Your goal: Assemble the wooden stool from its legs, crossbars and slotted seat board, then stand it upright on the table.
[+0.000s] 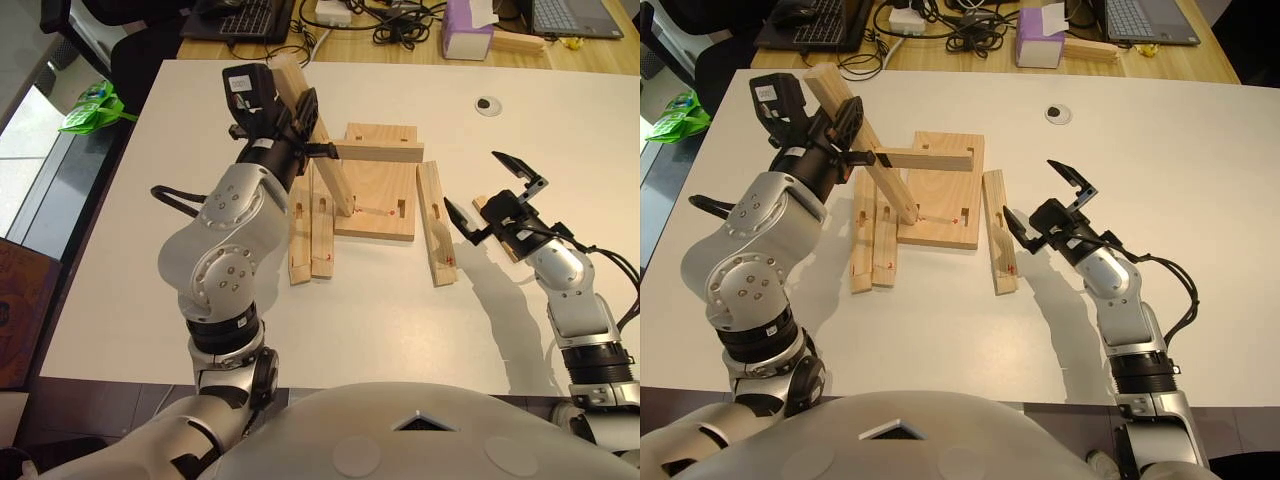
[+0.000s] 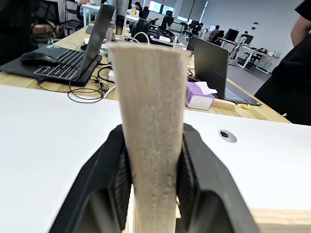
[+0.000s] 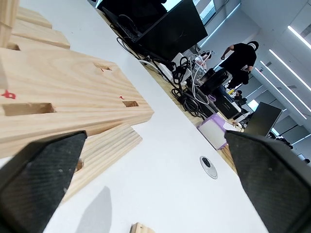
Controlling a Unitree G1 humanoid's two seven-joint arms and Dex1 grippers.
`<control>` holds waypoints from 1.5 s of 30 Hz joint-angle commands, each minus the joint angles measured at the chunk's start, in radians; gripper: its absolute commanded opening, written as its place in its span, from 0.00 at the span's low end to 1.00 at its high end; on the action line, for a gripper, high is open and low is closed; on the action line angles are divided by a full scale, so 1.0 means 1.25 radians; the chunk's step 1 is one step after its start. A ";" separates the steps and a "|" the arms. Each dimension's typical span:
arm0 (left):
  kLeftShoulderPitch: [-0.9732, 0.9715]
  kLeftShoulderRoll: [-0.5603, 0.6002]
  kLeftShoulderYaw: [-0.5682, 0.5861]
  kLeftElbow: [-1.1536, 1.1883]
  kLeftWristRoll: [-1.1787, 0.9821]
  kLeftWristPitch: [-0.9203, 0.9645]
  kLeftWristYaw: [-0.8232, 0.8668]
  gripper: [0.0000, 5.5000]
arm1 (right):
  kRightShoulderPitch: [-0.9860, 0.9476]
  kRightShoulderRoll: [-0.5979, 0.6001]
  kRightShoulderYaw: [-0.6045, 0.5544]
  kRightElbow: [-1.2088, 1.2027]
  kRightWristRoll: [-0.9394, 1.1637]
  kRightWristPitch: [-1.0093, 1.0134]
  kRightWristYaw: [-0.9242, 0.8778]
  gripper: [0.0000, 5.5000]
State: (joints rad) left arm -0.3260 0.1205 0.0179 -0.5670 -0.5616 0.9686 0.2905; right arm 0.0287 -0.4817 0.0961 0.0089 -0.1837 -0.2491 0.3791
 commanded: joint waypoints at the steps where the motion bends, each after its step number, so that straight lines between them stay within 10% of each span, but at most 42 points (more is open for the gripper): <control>1: 0.006 0.027 -0.004 0.071 0.057 0.007 -0.024 0.19 | 0.018 0.021 0.015 -0.010 -0.012 -0.004 -0.015 0.98; 31: 0.020 -0.186 -0.005 0.225 0.159 -0.143 -0.066 0.19 | -0.012 0.055 0.051 0.021 -0.016 -0.043 -0.005 0.98; 45: -0.003 -0.141 -0.108 0.166 0.279 -0.278 -0.146 0.19 | -0.008 0.055 0.055 0.031 -0.019 -0.044 -0.007 0.98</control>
State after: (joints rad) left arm -0.3362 -0.0578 -0.1001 -0.3514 -0.2346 0.6581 0.1215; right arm 0.0277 -0.4083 0.1631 0.0449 -0.2123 -0.2993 0.3622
